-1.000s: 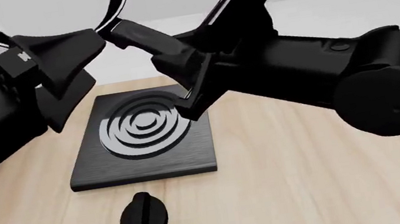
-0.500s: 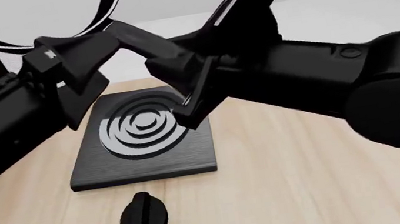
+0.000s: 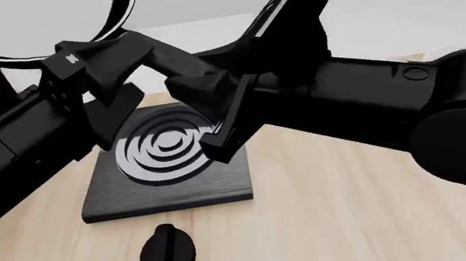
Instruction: Put the frying pan on the cabinet shelf.
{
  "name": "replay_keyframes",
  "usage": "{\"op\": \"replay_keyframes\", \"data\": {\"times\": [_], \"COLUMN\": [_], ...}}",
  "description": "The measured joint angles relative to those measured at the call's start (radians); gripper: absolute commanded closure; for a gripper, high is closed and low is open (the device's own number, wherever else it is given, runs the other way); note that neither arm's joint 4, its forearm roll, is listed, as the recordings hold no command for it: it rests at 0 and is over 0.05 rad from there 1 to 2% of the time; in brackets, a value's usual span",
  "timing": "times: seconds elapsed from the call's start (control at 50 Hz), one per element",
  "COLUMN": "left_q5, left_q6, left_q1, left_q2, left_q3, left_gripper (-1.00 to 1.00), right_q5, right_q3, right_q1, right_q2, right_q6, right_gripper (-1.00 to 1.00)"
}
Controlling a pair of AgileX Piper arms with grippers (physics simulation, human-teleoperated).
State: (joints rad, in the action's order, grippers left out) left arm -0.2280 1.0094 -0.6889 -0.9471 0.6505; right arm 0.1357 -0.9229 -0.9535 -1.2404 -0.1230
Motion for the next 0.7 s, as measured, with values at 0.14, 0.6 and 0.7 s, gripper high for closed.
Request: {"op": "replay_keyframes", "data": {"times": [0.14,0.6,0.7], "left_q5": [-0.043,-0.106,-0.110], "left_q6": [0.025,0.072,0.074], "left_q1": [-0.004,-0.009,-0.011], "left_q2": [-0.016,-0.044,-0.047], "left_q3": [-0.002,-0.018,-0.018], "left_gripper": [1.00,1.00,1.00], "right_q5": [0.005,0.023,0.030], "right_q3": [0.016,0.030,0.036], "right_q1": [-0.005,-0.009,-0.008], "right_q2": [0.006,0.005,0.008], "right_q6": [0.014,-0.018,-0.027], "right_gripper": [1.00,1.00,1.00]}}
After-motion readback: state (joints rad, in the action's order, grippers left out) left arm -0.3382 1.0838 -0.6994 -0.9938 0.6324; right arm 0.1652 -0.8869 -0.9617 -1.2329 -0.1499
